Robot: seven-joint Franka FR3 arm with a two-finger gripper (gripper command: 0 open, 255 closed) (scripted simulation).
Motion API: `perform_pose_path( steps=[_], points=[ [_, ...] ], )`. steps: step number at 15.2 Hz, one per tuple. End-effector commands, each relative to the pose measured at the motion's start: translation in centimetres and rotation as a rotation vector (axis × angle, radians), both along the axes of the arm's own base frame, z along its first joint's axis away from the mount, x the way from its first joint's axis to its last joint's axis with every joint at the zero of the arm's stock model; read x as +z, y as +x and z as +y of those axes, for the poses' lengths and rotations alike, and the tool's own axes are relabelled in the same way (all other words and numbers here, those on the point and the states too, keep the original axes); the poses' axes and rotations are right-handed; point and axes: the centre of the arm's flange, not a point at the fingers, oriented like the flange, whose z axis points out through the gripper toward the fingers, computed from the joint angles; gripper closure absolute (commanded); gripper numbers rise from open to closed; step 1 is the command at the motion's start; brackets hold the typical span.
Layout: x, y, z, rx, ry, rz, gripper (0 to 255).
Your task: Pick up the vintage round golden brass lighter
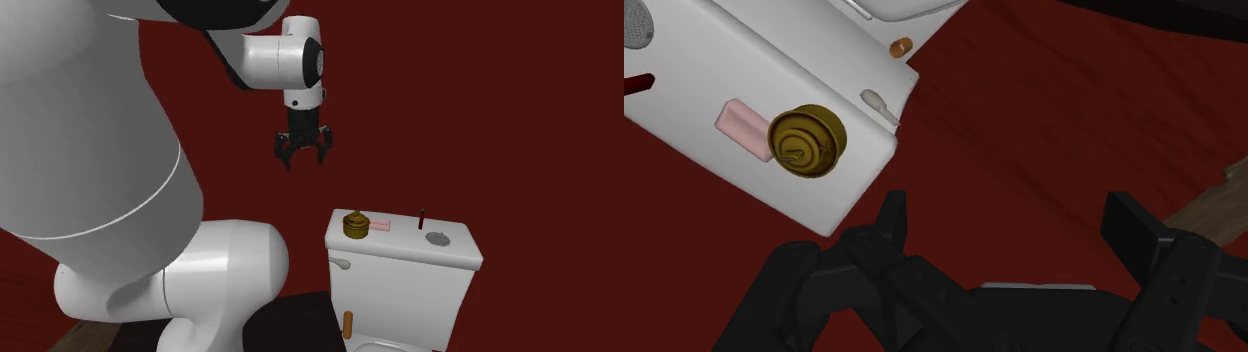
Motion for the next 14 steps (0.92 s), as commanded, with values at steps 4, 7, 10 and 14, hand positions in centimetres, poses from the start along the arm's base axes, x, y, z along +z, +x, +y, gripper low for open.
perform_pose_path(
  steps=[4, 7, 10, 14],
  points=[
    [-4.0, 2.1, -4.6, 0.036, 0.008, -0.012, 0],
    [-6.4, 3.6, -7.5, 0.056, 0.013, -0.018, 0],
    [-8.8, 5.1, -10.3, 0.077, 0.019, -0.025, 0],
    [-12.0, 7.3, -14.0, 0.104, 0.026, -0.034, 0]
  ],
)
